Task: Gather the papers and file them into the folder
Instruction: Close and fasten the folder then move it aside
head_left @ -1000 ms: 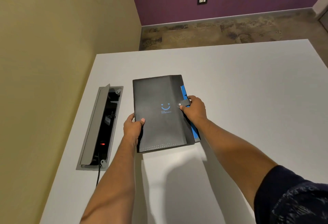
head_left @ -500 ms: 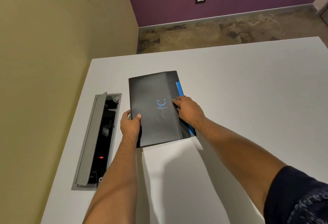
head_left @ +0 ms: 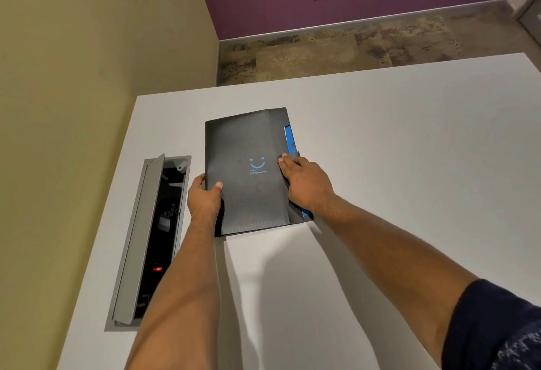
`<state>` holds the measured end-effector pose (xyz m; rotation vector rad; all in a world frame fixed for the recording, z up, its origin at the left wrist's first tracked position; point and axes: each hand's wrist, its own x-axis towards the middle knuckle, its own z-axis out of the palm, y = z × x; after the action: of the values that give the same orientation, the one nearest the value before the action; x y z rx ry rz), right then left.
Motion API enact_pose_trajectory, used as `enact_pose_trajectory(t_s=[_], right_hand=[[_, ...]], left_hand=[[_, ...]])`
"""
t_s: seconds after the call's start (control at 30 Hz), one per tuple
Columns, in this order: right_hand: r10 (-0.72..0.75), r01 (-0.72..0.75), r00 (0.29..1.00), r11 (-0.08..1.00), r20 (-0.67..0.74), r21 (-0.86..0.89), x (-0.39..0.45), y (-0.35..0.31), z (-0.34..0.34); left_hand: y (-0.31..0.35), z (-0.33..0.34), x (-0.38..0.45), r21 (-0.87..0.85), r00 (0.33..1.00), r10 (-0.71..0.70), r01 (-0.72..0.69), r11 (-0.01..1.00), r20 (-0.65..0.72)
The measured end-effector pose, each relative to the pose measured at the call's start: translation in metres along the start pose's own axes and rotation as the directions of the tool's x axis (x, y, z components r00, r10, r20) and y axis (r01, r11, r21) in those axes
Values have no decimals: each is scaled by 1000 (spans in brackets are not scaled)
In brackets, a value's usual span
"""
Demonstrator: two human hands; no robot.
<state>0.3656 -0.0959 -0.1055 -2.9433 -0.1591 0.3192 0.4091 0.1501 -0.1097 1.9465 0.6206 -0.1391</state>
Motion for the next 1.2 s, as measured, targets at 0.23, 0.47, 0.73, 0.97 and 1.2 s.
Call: enact_pose_trajectory(t_s=[0.23,0.47,0.73,0.97,1.2], right_hand=[[-49,50,999,991,5,-122,2,2,-4],[-88,94,996,968,35,-233,5,3,-10],[-39,67,989,977,142,-203,4,4,-14],[-64,53,989,995,131,87,-13,17,1],[-264,242,952,959,156,146,-38,32,15]], left_hand=[[1,0,0,16,1000,-6,6,1000,5],[2,-1,-3,14,999,-26,26,1000,25],[6,-14,-20,146,988,61,-82,986,140],[1,-29,-48,560,897,74,-334,758,435],[5,-32,-49,711,869,66,-442,547,490]])
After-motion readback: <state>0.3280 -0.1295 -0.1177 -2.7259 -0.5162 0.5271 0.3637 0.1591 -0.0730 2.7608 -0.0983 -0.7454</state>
